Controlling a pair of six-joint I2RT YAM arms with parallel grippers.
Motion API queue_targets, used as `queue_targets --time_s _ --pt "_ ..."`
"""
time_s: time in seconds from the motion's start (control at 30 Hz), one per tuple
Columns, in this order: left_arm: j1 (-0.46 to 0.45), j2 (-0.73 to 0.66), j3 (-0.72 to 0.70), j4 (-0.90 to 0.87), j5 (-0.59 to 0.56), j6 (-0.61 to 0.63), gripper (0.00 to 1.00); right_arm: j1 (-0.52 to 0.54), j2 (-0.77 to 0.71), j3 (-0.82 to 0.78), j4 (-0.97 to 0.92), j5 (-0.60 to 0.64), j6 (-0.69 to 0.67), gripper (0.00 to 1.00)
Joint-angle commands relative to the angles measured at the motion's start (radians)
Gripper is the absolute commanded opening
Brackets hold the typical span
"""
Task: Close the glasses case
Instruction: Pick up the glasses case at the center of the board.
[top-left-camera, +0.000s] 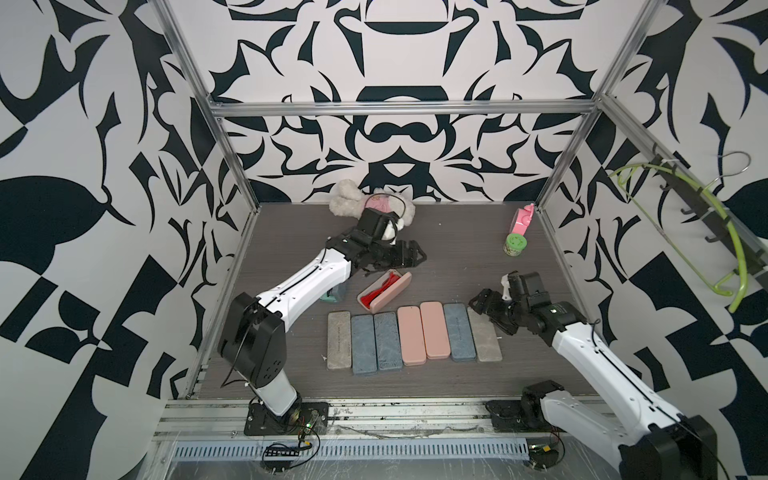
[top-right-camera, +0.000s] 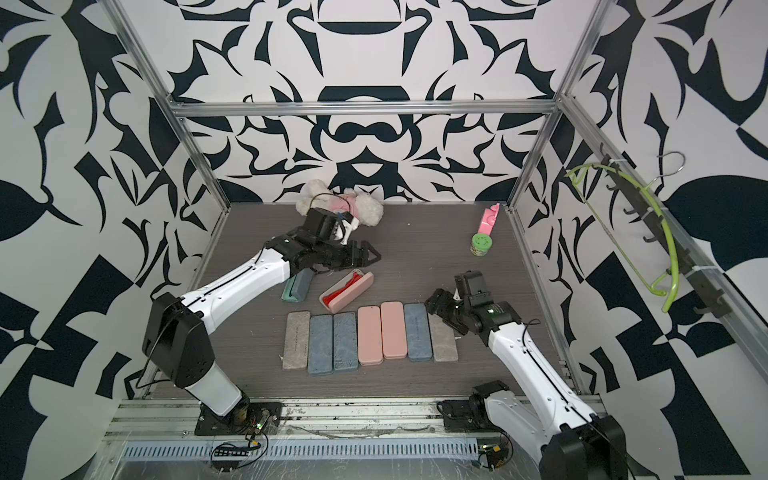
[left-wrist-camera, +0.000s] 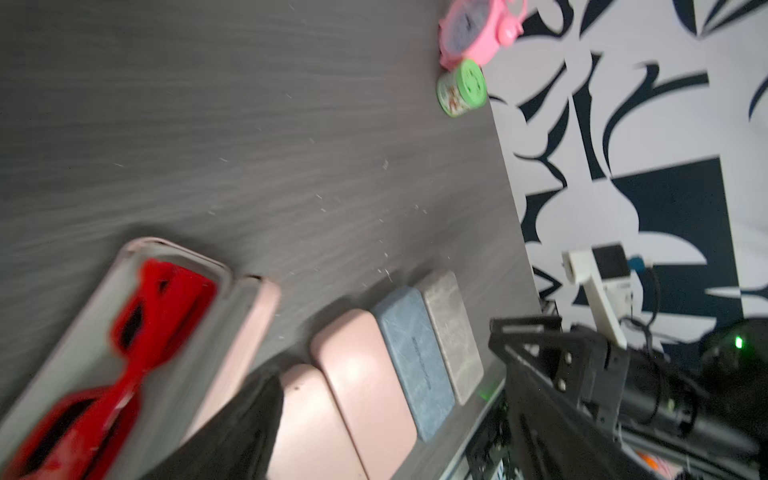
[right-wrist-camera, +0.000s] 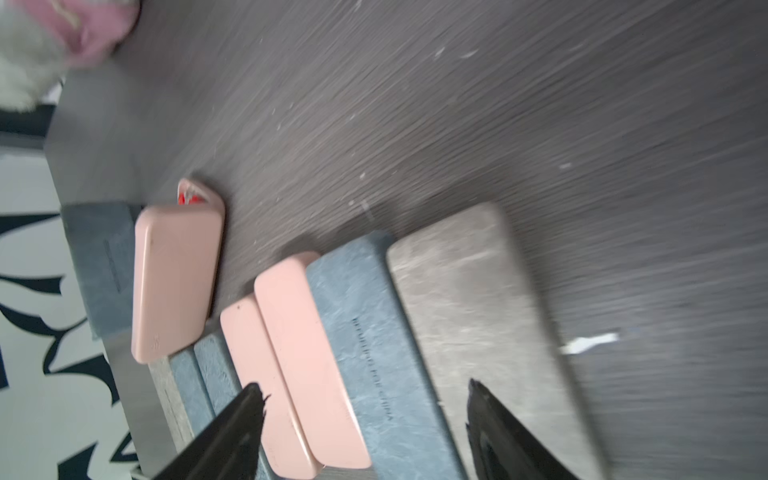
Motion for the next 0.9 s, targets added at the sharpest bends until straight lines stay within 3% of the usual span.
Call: queue_targets --time_s 0.0,0.17,0.37,0.53,0.87 --pt "0.052 -0.049 0.007 -0.047 -0.036 -0.004 0.89 0.140 0.090 0.085 0.111 0.065 0.098 0.78" --pt "0.086 -0.073 0.032 -0.101 -0.150 0.062 0.89 0.323 0.314 0.246 0.210 0.142 0.171 0.77" --pt "0.104 -0.079 0.029 -0.113 -0.204 0.077 0.90 0.430 0.565 0.468 0.240 0.189 0.220 0.74" --pt "0.105 -0.083 0.028 -0.117 -0.209 0.086 0.90 0.455 0.706 0.571 0.238 0.196 0.257 0.71" --pt "0.105 -0.089 0.019 -0.113 -0.220 0.097 0.90 0.456 0.848 0.659 0.261 0.186 0.299 0.66"
